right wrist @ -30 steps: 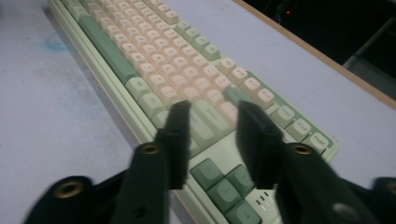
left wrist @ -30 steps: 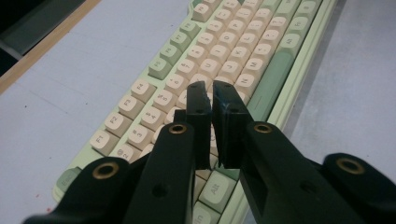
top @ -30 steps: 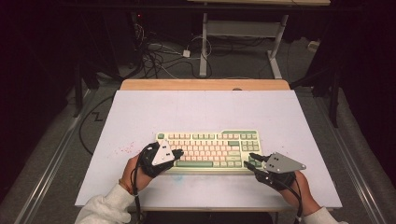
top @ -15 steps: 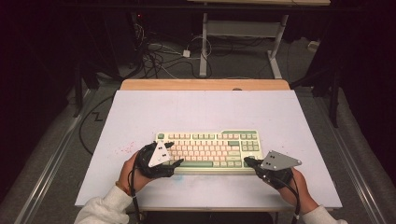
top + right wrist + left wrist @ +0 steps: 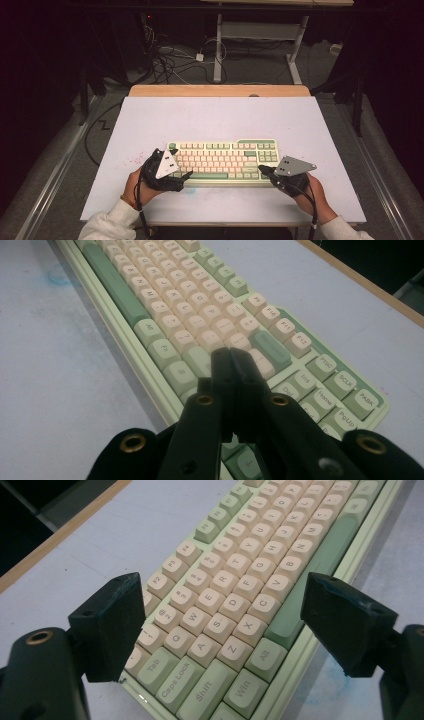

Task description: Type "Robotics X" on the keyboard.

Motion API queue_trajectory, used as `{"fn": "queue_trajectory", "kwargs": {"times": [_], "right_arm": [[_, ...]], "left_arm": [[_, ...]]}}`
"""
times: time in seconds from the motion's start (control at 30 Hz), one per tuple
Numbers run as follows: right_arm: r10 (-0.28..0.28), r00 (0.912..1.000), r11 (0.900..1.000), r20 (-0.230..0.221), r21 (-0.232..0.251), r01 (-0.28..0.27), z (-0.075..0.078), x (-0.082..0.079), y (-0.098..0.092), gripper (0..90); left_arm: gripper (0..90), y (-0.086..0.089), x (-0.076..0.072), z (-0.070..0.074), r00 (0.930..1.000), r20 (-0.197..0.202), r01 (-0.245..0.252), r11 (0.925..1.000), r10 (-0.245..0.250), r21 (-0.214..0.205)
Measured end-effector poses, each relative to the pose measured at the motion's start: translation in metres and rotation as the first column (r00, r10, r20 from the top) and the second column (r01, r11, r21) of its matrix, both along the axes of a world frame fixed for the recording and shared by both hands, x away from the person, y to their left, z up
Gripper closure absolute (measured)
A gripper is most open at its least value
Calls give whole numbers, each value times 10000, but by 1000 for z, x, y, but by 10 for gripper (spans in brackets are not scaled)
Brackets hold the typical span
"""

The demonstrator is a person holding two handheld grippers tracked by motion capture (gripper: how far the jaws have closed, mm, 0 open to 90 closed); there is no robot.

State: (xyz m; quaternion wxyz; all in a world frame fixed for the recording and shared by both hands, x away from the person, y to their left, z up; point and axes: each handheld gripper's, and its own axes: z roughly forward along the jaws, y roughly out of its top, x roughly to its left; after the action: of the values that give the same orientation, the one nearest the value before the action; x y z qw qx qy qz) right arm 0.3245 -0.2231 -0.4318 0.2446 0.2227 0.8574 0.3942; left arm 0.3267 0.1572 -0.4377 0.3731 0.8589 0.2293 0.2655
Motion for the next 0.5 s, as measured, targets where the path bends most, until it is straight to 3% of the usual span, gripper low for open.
{"fn": "queue_trajectory", "kwargs": {"times": [0.5], "right_arm": [[-17, 9992, 9997, -397, -253, 7, -3, 11, 9, 900]], "left_arm": [[175, 13, -2, 1, 9994, 0, -344, 9993, 344, -116]]}}
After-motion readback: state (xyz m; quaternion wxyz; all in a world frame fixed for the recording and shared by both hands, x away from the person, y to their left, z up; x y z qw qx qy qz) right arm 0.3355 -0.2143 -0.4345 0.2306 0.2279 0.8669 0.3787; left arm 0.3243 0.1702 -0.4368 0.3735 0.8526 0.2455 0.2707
